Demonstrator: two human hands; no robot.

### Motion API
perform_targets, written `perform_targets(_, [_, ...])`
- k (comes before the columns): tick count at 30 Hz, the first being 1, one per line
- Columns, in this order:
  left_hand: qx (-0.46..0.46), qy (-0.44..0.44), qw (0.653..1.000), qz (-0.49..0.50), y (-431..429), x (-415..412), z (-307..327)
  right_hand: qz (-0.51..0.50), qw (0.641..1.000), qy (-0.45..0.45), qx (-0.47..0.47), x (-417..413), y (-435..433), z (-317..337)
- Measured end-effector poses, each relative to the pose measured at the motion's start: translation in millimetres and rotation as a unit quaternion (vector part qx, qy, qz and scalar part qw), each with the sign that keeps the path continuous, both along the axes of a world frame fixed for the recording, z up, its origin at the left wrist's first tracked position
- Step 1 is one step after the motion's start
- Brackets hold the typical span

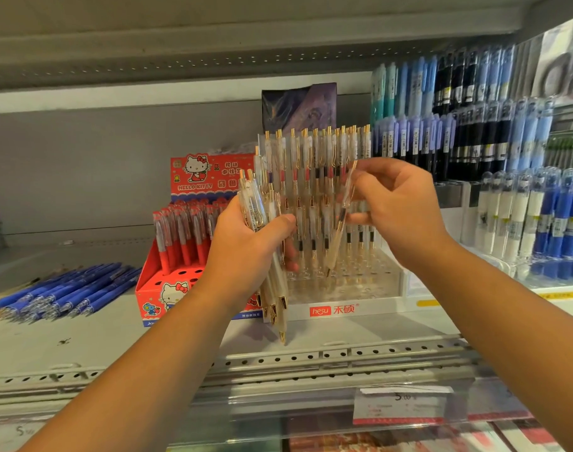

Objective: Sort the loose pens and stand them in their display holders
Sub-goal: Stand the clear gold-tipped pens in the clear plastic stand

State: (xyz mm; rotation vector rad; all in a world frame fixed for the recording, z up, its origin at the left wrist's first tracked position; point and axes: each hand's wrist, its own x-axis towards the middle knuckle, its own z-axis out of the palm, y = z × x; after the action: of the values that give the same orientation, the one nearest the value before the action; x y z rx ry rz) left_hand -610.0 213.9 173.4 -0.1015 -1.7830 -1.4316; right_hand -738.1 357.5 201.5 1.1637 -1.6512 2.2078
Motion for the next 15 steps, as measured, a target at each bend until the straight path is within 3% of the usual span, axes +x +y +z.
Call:
perform_targets(6, [-0.012,-0.007,1.0,0.012,-1,-1,-1,-0.101,0.992,0.079,-0.003,-10,1,0])
perform_targets(15, [-0.02,-0.009,1.0,0.017,-2,0,-1,-0.115,0.988,0.084,0.054,-17,-3,-2])
